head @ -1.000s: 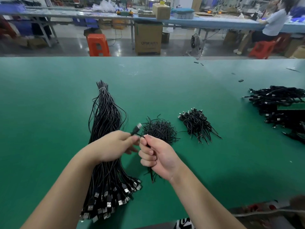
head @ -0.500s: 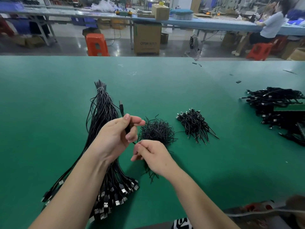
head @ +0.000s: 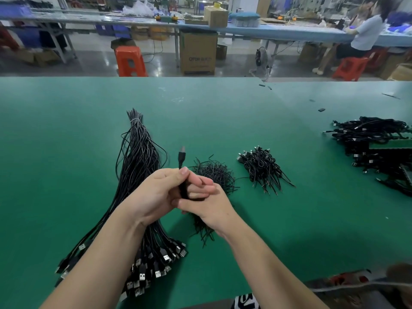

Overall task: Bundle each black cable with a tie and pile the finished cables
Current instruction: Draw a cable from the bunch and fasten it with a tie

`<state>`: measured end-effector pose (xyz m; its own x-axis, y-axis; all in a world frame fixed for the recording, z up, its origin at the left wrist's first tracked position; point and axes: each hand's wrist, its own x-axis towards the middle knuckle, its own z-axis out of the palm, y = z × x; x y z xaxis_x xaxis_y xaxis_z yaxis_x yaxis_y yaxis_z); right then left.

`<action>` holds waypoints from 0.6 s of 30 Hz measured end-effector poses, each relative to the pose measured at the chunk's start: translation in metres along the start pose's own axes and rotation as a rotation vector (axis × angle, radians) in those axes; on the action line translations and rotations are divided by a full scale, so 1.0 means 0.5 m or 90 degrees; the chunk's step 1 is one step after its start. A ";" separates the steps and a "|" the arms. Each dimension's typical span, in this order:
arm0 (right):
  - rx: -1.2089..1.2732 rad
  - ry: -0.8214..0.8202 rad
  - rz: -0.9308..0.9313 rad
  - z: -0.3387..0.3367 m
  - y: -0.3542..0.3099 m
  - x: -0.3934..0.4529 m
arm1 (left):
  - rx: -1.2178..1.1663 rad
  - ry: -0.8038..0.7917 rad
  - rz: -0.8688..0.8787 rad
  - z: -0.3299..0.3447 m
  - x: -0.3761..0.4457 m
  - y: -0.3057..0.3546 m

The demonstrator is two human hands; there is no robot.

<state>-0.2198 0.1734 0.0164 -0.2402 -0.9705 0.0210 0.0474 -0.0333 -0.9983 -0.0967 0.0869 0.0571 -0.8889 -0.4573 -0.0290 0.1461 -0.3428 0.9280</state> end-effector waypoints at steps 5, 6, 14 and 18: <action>-0.066 0.029 -0.013 0.008 0.024 -0.011 | 0.061 -0.112 -0.094 -0.015 -0.004 0.018; -0.077 0.037 -0.004 0.012 0.029 -0.014 | 0.069 -0.118 -0.106 -0.017 -0.005 0.019; -0.471 0.153 -0.116 -0.009 0.032 -0.013 | 0.391 0.088 -0.062 -0.009 -0.005 0.009; -0.699 0.106 -0.126 -0.009 0.025 0.004 | 0.664 0.232 -0.037 0.026 0.008 -0.022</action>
<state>-0.2241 0.1720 0.0038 -0.2791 -0.9246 0.2592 -0.8646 0.1245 -0.4867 -0.1076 0.0992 0.0515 -0.6758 -0.7364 -0.0319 -0.4822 0.4090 0.7747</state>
